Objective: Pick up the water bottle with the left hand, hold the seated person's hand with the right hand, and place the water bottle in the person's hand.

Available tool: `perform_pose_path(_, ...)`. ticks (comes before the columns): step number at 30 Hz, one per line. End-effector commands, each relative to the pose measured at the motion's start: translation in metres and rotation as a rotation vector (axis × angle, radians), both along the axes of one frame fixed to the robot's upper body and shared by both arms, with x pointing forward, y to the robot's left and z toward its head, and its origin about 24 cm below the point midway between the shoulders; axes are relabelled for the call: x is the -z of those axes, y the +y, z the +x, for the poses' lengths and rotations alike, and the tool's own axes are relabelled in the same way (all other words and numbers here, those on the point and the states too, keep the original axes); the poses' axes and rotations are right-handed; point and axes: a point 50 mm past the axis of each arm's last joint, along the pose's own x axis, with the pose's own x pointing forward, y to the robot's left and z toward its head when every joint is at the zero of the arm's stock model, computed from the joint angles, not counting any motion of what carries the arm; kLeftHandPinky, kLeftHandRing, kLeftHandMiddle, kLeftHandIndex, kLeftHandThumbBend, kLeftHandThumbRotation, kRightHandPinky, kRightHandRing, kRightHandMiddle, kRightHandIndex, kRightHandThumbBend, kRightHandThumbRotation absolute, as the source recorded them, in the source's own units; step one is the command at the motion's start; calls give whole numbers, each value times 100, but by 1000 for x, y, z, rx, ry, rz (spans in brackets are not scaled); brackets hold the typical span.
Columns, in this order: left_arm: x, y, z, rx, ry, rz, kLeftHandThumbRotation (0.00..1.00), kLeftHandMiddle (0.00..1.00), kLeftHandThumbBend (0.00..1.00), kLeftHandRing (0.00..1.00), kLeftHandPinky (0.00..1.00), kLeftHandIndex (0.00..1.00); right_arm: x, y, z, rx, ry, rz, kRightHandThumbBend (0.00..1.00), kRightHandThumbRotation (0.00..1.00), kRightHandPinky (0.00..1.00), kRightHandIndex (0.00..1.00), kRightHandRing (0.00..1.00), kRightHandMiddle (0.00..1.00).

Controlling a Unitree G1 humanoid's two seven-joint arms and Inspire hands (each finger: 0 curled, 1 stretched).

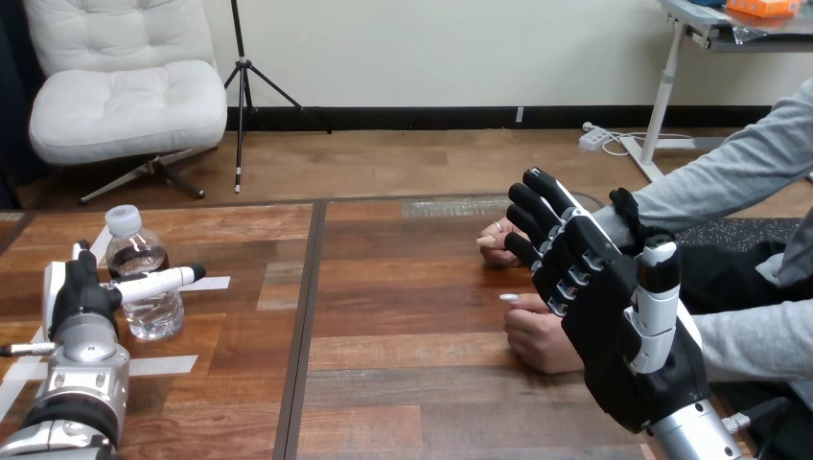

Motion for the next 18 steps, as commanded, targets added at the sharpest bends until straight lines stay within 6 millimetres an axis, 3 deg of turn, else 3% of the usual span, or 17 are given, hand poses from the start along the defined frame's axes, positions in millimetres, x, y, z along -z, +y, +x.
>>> perform_pose_path(1, -29, -3, 20, 23, -72, 27, 6, 100, 89, 98, 93, 100, -19, 2, 4, -7, -101, 8, 99, 100, 100, 96, 100, 97)
perform_pose_path(18, -29, -4, 21, 35, -60, 33, 8, 100, 88, 99, 93, 100, -19, 1, 3, -10, -108, 4, 99, 100, 100, 95, 100, 97)
